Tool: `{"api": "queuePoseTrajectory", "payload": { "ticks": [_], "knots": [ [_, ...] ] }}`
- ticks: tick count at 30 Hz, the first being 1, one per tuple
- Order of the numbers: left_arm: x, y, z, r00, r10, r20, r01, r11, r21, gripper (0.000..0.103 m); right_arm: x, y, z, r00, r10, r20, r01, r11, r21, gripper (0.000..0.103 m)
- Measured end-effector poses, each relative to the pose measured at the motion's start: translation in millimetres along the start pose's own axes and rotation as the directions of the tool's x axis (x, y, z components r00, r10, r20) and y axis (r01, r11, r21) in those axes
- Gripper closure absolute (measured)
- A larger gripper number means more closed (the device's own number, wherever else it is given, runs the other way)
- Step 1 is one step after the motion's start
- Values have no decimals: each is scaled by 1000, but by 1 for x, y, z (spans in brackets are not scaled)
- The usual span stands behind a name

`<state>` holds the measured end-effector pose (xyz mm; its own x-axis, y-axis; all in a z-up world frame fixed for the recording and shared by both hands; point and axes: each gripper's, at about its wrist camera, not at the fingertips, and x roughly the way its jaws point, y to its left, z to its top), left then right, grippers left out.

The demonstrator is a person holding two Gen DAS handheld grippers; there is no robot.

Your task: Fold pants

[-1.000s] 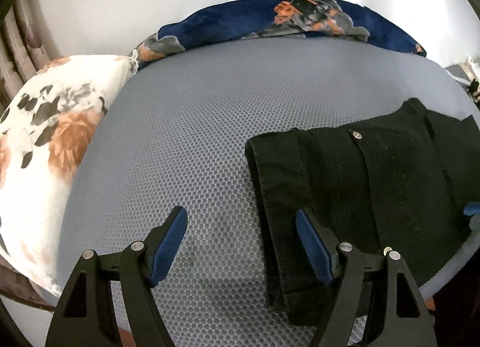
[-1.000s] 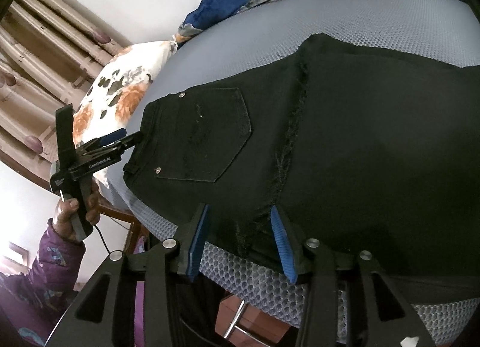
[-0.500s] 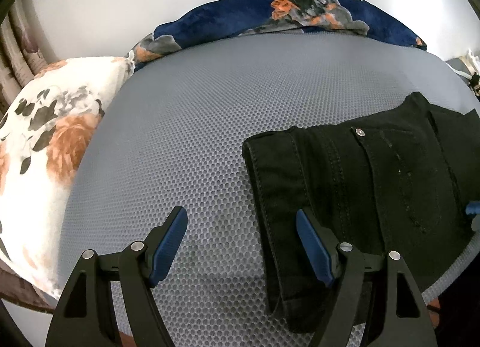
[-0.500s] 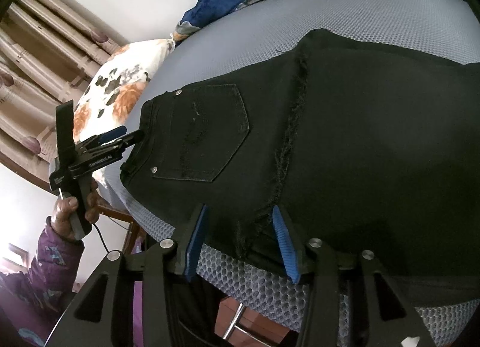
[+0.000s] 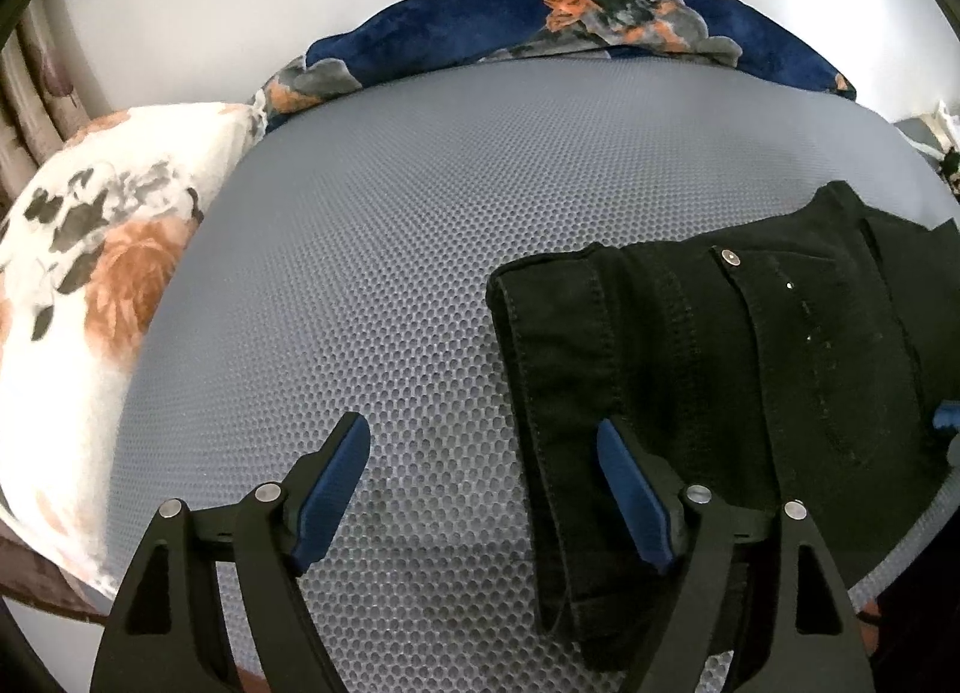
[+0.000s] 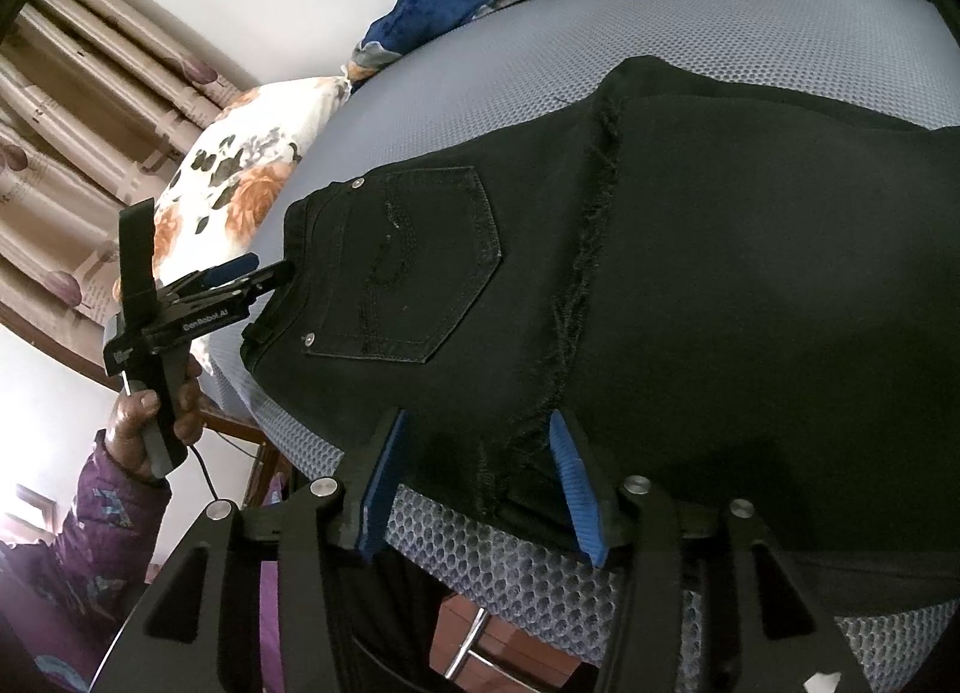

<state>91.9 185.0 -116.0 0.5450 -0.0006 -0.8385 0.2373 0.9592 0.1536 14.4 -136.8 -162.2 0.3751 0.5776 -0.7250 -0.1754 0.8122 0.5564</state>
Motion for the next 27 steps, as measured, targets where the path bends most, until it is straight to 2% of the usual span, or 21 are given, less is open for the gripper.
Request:
{"api": "queuePoseTrajectory", "payload": {
  "ticks": [2,4,6,9,15,21,27],
  "knots": [
    [2,10,1,998,-67,-15,66,997,-49,25,0,0,0,1000,1,-1,-1,1000,1,55],
    [5,27,0,985,-172,-23,168,977,-129,24,0,1,-1,1000,2,0,-2,1000,2,55],
    [9,48,-3,957,-290,-22,279,935,-222,24,2,1,-3,1000,4,0,-4,1000,0,54],
    [14,67,-9,922,-387,-5,369,882,-293,25,3,2,-5,1000,8,1,-8,1000,-2,53],
    [20,70,-14,871,-491,-6,464,827,-318,24,4,4,-1,1000,10,-1,-10,1000,-8,51],
    [25,64,0,840,-542,-12,509,797,-324,24,-6,10,-1,999,0,41,1,1000,-28,49],
    [25,46,6,824,-565,-54,531,801,-277,24,-47,-4,-2,988,-50,143,49,999,9,49]
  ]
}}
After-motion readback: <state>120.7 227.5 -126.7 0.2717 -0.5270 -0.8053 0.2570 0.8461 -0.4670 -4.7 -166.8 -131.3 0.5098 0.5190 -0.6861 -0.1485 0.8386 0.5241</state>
